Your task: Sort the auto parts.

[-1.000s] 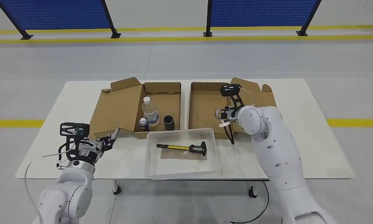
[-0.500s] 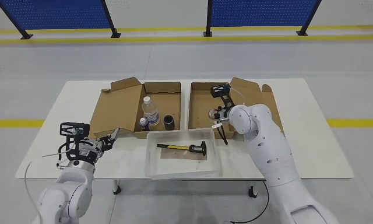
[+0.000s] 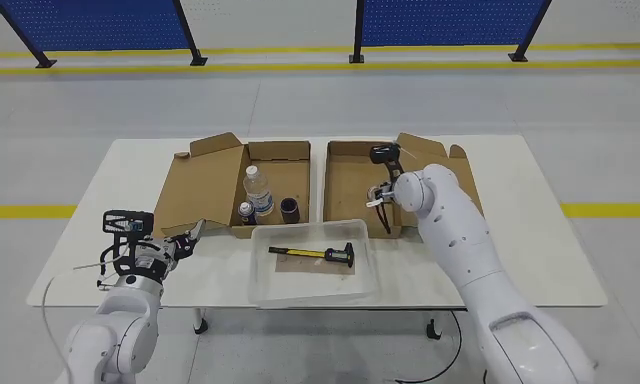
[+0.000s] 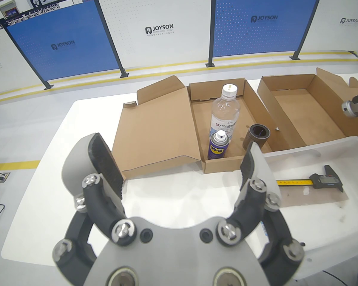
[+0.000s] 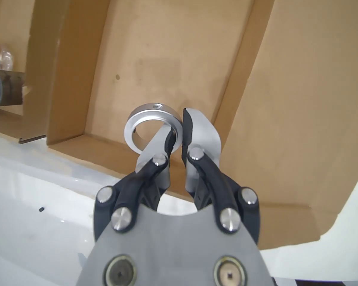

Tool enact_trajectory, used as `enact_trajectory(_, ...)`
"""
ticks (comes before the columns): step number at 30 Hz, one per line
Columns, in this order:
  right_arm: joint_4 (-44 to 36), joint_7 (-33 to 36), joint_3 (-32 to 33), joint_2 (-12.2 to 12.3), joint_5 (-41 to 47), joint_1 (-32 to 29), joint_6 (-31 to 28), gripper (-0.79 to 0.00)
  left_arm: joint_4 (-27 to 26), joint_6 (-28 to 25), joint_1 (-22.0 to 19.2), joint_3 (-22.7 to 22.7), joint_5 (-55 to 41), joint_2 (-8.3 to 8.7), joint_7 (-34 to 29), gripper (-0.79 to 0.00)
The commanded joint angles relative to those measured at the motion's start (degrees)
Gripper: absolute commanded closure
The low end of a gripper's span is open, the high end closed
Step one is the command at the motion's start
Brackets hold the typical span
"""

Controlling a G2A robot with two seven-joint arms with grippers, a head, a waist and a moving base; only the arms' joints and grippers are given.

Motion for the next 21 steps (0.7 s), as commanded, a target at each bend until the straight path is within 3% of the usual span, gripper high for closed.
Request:
enact_trajectory(1, 3.31, -0.07, -0.69, -0.48, 0.85, 1.29, 0.28, 0.000, 0.00, 0.00, 0.00, 0.00, 0.00, 0.00, 0.00, -0.785)
enact_trajectory(10, 13.20, -1.58, -4.04, -2.66, 2.53, 4.96, 0.50, 0.000, 0.00, 0.00, 0.00, 0.00, 0.00, 0.00, 0.00, -0.785)
enact_trajectory(11, 13.94, -1.88, -4.27, -2.83, 2.66, 5.15, 0.46, -0.052, 0.00, 0.00, 0.00, 0.00, 0.00, 0.00, 0.00, -0.785)
enact_trajectory(13, 15.22, -2.34, -4.61, -3.15, 3.00, 5.60, 0.35, -0.083, 0.00, 0.00, 0.00, 0.00, 0.00, 0.00, 0.00, -0.785)
enact_trajectory(15, 16.39, -2.69, -4.92, -3.42, 3.10, 6.09, 0.49, -0.185, 0.00, 0.00, 0.00, 0.00, 0.00, 0.00, 0.00, -0.785)
enact_trajectory(19, 17.96, -3.10, -5.35, -3.86, 3.37, 6.94, 0.48, -0.243, 0.00, 0.00, 0.00, 0.00, 0.00, 0.00, 0.00, -0.785)
enact_trajectory(21, 18.43, -3.35, -5.44, -3.96, 3.42, 7.28, 0.36, -0.234, 0.00, 0.00, 0.00, 0.00, 0.00, 0.00, 0.00, -0.785)
